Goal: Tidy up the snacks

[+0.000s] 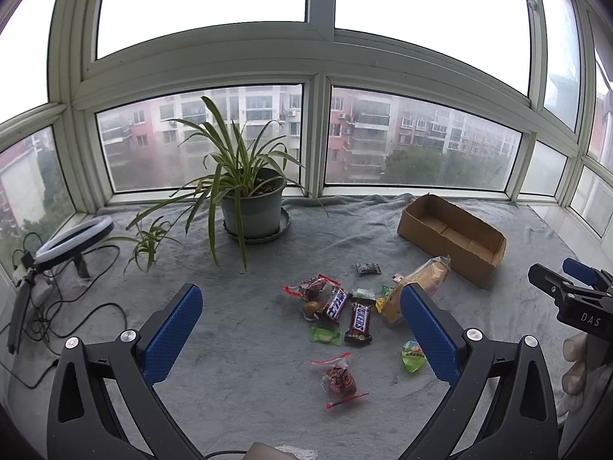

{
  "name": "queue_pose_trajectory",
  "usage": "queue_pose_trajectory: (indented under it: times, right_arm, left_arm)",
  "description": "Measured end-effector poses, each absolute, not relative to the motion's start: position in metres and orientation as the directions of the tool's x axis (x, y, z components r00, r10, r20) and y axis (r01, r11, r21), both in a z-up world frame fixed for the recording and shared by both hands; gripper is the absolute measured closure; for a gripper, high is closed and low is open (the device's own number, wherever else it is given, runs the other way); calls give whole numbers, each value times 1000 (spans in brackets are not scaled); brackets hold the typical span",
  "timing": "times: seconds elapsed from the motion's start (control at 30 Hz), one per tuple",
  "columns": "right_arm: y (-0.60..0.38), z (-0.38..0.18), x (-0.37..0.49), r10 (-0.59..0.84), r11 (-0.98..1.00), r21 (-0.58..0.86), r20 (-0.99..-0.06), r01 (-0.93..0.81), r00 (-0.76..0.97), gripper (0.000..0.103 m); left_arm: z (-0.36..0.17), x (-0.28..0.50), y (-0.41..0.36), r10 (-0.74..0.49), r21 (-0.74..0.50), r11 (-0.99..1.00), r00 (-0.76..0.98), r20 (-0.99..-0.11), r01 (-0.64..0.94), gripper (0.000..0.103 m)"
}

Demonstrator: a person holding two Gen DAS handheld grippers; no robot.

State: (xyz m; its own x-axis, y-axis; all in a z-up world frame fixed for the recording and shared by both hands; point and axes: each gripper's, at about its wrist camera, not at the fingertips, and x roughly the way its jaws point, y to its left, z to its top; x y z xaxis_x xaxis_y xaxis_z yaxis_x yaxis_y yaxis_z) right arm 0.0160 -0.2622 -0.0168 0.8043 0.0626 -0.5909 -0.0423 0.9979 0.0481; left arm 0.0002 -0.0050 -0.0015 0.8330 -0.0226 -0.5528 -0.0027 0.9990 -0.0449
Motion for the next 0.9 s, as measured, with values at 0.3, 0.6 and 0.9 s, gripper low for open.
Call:
queue_pose_trajectory:
  times: [0.3,0.6,0.9]
  right_arm:
    - [-263,-19,18,67,998,55,-593,-43,802,0]
    - [-265,-25,24,73,997,56,-605,-50,793,0]
    - [-268,-36,37,93,996,69,-625,-63,775,0]
  left_arm:
    - [-2,1,-4,-25,-47,999,832,-555,-2,1]
    - [-5,5,-1,-27,-49,999,824,-565,-1,1]
    - [-10,9,-1,-36,-51,999,812,-582,7,1]
